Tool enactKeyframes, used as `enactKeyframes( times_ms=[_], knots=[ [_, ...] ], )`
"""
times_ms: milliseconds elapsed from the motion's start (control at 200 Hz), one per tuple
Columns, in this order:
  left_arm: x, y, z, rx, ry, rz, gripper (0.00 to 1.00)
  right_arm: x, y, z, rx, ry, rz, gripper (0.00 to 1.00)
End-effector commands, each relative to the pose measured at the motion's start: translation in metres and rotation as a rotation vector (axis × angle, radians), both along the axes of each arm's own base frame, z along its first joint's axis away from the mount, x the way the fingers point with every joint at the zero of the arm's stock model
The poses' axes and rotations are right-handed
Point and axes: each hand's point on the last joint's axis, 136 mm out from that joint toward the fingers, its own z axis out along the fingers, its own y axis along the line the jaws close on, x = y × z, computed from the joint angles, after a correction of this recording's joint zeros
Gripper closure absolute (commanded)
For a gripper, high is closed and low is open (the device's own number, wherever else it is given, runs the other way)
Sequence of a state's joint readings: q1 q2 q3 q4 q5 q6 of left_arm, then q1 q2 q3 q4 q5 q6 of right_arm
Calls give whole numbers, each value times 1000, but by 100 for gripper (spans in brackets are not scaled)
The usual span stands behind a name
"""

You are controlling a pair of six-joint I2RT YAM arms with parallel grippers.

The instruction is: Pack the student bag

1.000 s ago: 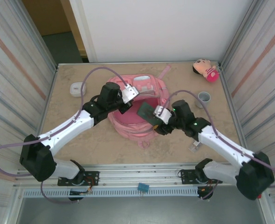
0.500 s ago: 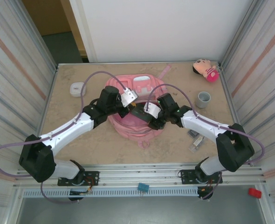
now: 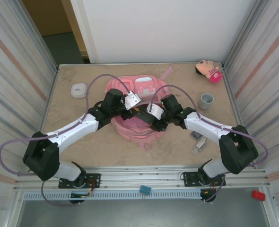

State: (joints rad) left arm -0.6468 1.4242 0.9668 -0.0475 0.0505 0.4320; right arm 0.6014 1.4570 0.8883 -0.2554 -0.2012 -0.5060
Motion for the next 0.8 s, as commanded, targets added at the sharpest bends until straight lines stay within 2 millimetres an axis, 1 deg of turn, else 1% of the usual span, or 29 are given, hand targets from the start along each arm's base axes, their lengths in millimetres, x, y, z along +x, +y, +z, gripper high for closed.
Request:
enactKeyframes(
  times_ms=[0, 55, 110, 170, 246, 306, 371, 421, 466, 536, 646, 702, 747, 797],
  knots=[
    [31, 3, 26, -4, -123, 77, 45, 6, 4, 22, 59, -70, 3, 54],
    [36, 0, 27, 6, -133, 70, 45, 4, 2, 23, 54, -78, 8, 54],
    [41, -5, 21, 19, -126, 47, 47, 2, 1, 24, 56, -85, 14, 54],
    [45, -9, 14, 35, -109, 36, 60, 1, 1, 26, 64, -90, 19, 54],
    [42, -14, 17, 20, -103, 18, 77, 0, 0, 27, 66, -95, 19, 54],
    [36, -18, 31, -18, -126, 2, 91, -2, -2, 26, 58, -94, 19, 54],
    [23, -24, 54, -72, -141, -34, 98, -4, -5, 25, 45, -93, 19, 53],
    [8, -31, 72, -115, -142, -83, 100, -7, -7, 24, 35, -91, 22, 53],
    [-6, -36, 86, -136, -144, -127, 100, -10, -8, 23, 23, -92, 30, 53],
    [-21, -39, 106, -167, -165, -146, 99, -14, -8, 23, -2, -100, 45, 53],
    [-34, -36, 130, -236, -168, -162, 98, -17, -2, 24, -40, -116, 75, 52],
    [-38, -36, 139, -262, -171, -173, 98, -17, 4, 25, -49, -119, 89, 50],
    [-40, -36, 143, -277, -172, -174, 98, -13, 8, 26, -51, -121, 84, 47],
    [-41, -35, 146, -288, -173, -172, 97, -6, 11, 27, -43, -122, 61, 38]
  ],
)
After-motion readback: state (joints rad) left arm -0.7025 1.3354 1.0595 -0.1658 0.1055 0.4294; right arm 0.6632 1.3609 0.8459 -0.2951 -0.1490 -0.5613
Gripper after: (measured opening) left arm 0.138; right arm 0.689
